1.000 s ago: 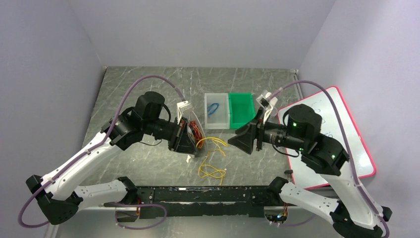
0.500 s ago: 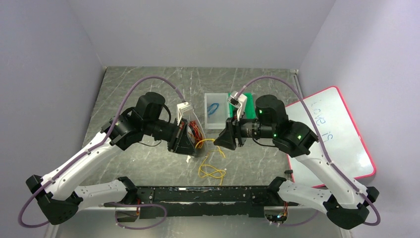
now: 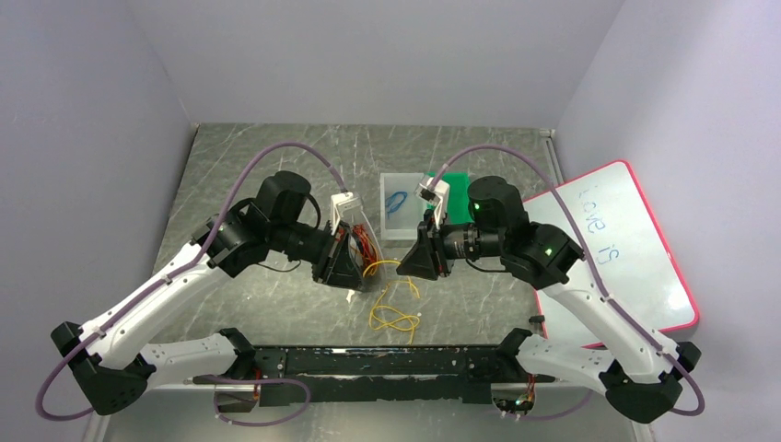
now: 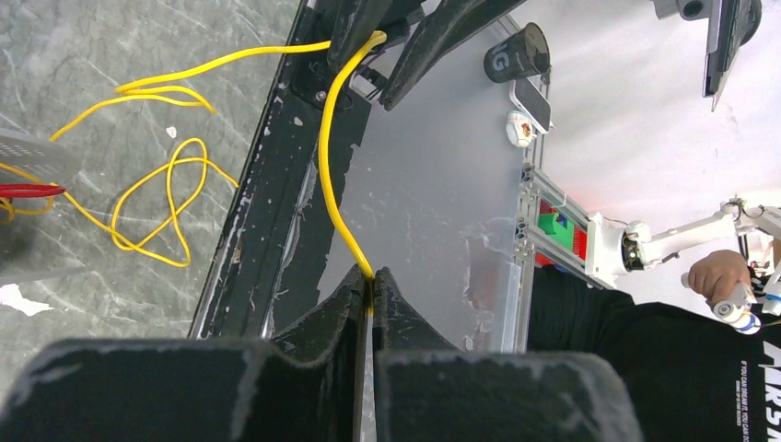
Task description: Wrap the cables
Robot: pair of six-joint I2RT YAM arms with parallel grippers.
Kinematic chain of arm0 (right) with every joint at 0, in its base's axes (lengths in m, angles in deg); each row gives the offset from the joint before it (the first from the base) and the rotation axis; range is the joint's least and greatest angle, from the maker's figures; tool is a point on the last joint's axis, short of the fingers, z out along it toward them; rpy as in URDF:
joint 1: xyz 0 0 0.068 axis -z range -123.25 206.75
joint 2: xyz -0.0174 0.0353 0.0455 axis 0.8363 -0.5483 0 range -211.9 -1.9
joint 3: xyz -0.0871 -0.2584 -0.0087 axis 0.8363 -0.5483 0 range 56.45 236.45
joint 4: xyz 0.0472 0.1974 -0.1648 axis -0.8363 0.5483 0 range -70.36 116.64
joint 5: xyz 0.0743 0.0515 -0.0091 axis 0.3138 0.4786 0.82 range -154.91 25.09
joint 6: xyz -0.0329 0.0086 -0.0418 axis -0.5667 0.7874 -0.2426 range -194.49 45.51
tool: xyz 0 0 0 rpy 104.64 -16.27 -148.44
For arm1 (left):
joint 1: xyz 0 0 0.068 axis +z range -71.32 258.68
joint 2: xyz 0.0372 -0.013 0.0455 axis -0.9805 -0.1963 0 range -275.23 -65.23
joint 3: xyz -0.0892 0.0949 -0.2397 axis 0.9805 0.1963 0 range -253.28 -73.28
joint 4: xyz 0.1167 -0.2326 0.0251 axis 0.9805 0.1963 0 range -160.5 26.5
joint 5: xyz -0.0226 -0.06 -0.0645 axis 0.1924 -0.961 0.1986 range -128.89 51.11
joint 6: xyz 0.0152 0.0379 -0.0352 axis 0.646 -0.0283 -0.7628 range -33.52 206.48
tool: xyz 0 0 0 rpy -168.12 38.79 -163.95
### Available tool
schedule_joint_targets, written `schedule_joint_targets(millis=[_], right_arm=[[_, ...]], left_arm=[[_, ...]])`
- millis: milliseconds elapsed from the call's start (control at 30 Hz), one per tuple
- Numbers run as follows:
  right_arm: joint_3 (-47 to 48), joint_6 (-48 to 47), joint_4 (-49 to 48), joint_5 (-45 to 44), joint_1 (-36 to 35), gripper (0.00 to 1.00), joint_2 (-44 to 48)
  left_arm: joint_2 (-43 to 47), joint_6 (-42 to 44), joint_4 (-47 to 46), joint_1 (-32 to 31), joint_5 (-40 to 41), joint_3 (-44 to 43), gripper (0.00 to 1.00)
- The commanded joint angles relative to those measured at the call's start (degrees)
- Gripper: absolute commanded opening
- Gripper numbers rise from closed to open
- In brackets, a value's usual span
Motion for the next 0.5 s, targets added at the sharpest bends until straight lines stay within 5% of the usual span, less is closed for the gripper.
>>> schedule_joint_targets(millis=[0, 200, 300, 467], right_arm=[[-0.45, -0.84, -0.35, 2.24, -0.14, 0.27, -0.78], [-0.69, -1.56, 0.22, 2.41, -0.21, 0.26, -1.76], [-0.75, -1.89, 0.52, 2.18, -0.16, 0.15, -1.76], [-1.07, -2.03, 2.09, 1.23, -0.16, 0.20, -1.72]], left_arm=[[-0.04, 1.17, 0.75, -0.29, -0.88, -1.73, 0.07], [0.24, 1.53, 0.94, -0.28, -0.68, -1.82, 0.07], [0.23, 1.80, 1.29, -0.23, -0.36, -1.65, 0.07], [0.28, 2.45, 2.20, -0.23, 0.37, -2.23, 0.07]])
